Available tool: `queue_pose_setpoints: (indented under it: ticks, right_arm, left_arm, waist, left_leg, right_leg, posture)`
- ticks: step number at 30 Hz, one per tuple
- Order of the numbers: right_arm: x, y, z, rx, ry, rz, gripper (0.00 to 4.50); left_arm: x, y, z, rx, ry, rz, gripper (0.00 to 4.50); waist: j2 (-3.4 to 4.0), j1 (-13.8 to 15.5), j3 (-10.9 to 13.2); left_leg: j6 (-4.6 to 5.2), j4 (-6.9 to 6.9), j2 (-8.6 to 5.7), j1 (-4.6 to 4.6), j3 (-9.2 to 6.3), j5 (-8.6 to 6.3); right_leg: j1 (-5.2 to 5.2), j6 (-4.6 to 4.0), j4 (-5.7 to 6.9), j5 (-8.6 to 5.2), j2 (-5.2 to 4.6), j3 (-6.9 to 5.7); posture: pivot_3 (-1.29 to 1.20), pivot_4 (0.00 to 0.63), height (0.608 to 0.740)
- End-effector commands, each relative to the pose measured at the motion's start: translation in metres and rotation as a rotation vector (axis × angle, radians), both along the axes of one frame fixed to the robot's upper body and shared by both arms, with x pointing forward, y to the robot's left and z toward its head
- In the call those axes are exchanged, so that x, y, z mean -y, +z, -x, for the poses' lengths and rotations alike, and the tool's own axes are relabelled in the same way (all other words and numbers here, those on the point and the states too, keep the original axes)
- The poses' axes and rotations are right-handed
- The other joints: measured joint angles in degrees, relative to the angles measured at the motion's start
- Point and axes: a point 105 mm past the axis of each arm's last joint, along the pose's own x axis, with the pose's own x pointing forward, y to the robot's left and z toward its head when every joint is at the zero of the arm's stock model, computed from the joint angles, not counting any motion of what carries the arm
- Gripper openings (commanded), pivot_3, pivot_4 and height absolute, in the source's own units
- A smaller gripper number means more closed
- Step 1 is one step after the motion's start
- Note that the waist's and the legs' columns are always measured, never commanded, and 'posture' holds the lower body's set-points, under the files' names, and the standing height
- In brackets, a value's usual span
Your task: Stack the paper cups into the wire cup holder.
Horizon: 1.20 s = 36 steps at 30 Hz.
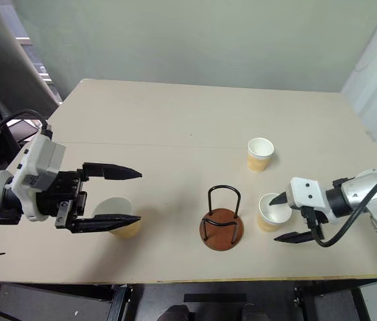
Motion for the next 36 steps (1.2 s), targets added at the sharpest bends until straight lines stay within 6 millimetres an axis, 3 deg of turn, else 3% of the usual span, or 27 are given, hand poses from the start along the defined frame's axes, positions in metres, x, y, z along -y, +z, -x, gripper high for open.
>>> queue_pose_setpoints:
  ticks: [1, 10, 15, 22, 25, 30, 36]
  right_arm:
    - [-0.005, 0.001, -0.001, 0.018, 0.038, 0.006, 3.26]
    - [-0.010, -0.004, -0.005, 0.029, 0.069, 0.023, 0.01]
    - [-0.010, 0.009, -0.003, 0.051, 0.091, 0.018, 0.01]
    - [-0.033, 0.110, 0.013, 0.212, 0.281, -0.162, 0.01]
    - [-0.048, 0.137, 0.027, 0.261, 0.385, -0.202, 0.01]
    - [-0.069, 0.138, 0.039, 0.237, 0.484, -0.232, 0.01]
    - [-0.087, 0.107, 0.022, 0.219, 0.477, -0.179, 0.01]
  left_arm:
    - [0.001, 0.008, 0.006, 0.042, 0.002, -0.011, 4.50]
    - [0.001, 0.006, 0.006, 0.044, 0.016, -0.010, 4.50]
    - [-0.001, 0.006, 0.004, 0.048, 0.028, -0.017, 4.50]
    - [-0.002, 0.006, 0.001, 0.050, 0.027, -0.025, 4.50]
    - [0.000, 0.004, 0.001, 0.044, 0.022, -0.023, 4.50]
    - [0.002, 0.001, -0.001, 0.037, 0.011, -0.025, 4.50]
    - [0.004, 0.000, -0.003, 0.038, 0.004, -0.028, 4.50]
  waist:
    - [0.01, -0.11, 0.00]
    - [0.01, -0.19, 0.00]
    - [0.00, -0.21, 0.00]
    - [0.05, -0.62, 0.03]
    - [0.02, -0.79, 0.01]
    - [0.02, -0.62, 0.01]
    - [0.03, -0.88, 0.02]
  left_leg:
    - [-0.01, -0.04, 0.00, 0.00, 0.03, 0.01]
    - [-0.07, -0.17, 0.04, 0.00, 0.08, 0.01]
    - [-0.10, -0.21, 0.05, 0.01, 0.08, 0.01]
    - [-0.23, -0.33, -0.04, -0.01, 0.38, 0.08]
    - [-0.35, -0.46, -0.03, -0.01, 0.39, 0.10]
    - [-0.63, -0.54, 0.18, -0.06, 0.09, 0.08]
    - [-0.77, -0.53, 0.31, -0.02, 0.03, 0.15]
  right_leg:
    - [-0.02, -0.02, 0.02, -0.01, 0.00, 0.01]
    - [-0.09, -0.08, 0.02, -0.05, 0.03, 0.02]
    - [-0.09, -0.16, 0.02, -0.09, 0.03, 0.01]
    - [-0.21, -0.31, 0.05, -0.17, 0.15, 0.04]
    - [-0.28, -0.47, 0.06, -0.27, 0.32, 0.03]
    - [-0.29, -0.63, 0.07, -0.36, 0.85, 0.11]
    - [-0.36, -0.67, 0.26, -0.32, 0.96, 0.15]
  posture:
    - [0.00, 0.150, 0.740]
    - [0.00, 0.150, 0.740]
    - [0.00, 0.150, 0.740]
    - [0.00, 0.150, 0.740]
    - [0.00, 0.150, 0.740]
    - [0.00, 0.150, 0.740]
    - [0.00, 0.150, 0.740]
